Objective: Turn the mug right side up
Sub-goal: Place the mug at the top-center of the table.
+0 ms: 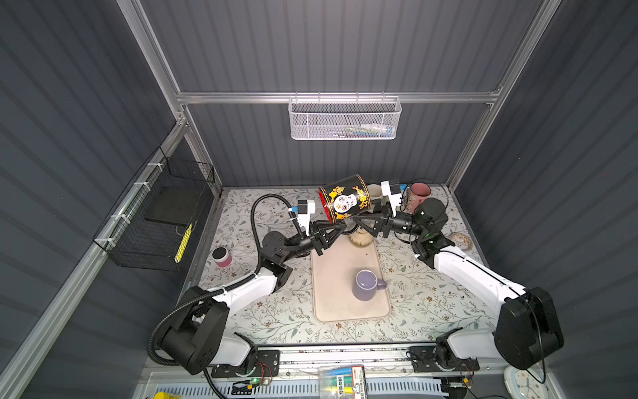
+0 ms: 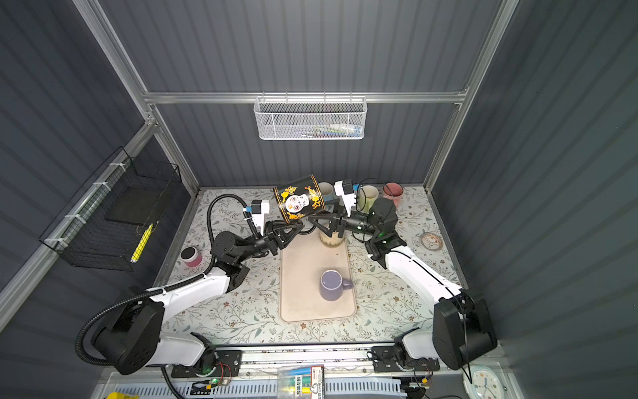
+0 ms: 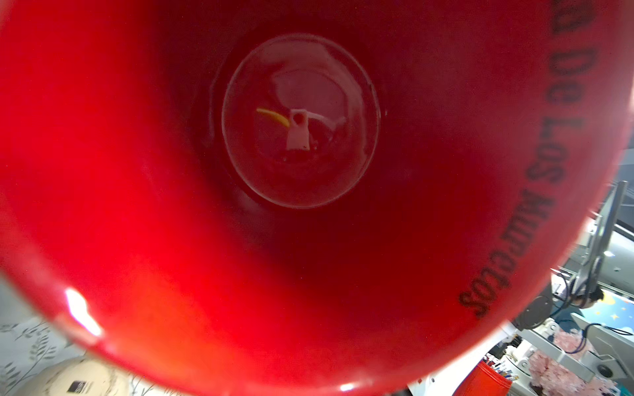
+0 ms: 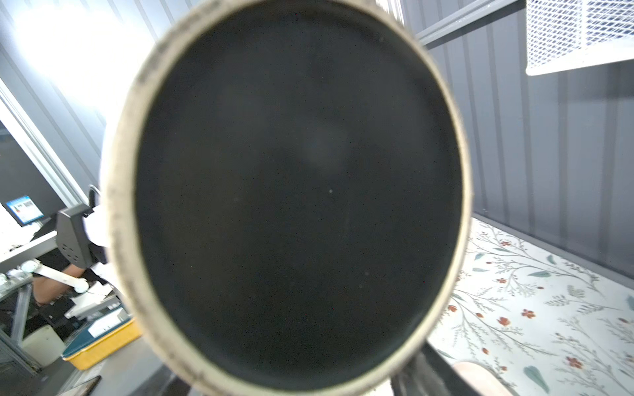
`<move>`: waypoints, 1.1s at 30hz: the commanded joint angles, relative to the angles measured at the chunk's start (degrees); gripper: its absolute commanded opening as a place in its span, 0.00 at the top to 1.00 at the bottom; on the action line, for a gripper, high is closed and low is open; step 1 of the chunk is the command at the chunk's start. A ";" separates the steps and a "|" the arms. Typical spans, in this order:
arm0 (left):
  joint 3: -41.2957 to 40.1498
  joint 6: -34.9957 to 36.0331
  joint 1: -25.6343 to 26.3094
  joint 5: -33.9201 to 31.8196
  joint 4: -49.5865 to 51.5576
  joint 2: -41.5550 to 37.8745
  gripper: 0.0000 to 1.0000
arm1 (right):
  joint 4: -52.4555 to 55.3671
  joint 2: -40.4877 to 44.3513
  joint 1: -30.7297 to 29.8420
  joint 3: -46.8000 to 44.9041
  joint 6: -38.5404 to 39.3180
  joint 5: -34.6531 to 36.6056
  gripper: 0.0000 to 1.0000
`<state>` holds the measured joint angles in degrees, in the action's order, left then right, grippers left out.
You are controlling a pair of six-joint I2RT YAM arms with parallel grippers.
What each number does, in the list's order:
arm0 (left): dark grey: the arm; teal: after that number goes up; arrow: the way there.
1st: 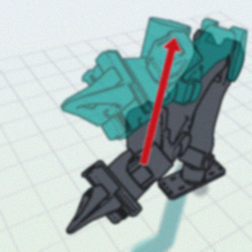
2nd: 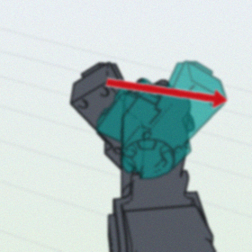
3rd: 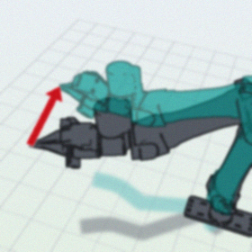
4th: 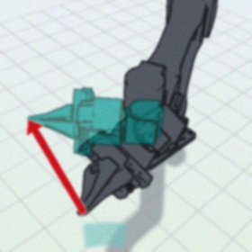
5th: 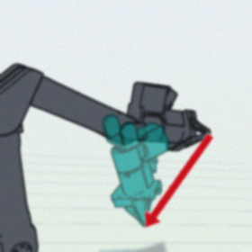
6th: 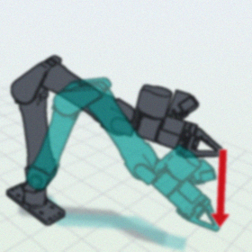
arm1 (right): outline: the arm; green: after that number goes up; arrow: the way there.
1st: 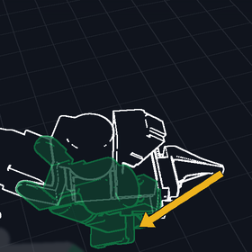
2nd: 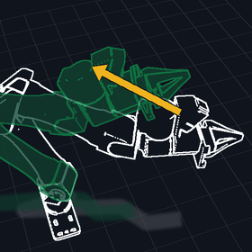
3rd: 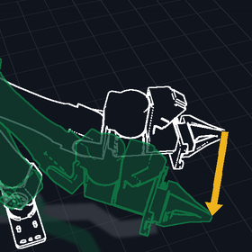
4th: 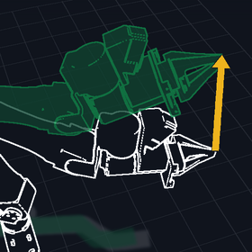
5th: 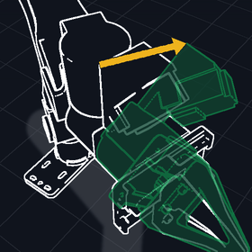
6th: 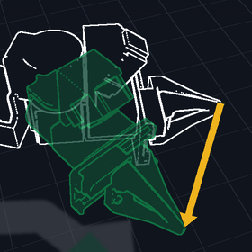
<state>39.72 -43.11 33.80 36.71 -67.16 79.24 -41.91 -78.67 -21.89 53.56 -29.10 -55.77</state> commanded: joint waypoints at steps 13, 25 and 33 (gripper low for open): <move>-0.31 21.36 0.30 -19.62 29.50 -16.07 1.00 | -11.67 0.94 5.04 -6.24 -3.66 4.56 0.12; 7.85 30.02 -0.38 -33.68 54.40 -14.25 1.00 | -5.99 8.21 5.54 -10.86 0.47 9.41 0.15; 10.63 32.35 -1.11 -38.62 56.30 -6.13 1.00 | -6.16 11.05 5.54 -13.46 0.05 10.16 0.15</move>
<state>45.36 -14.04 33.15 1.37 -4.27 73.21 -47.97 -68.55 -16.43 40.60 -29.36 -46.26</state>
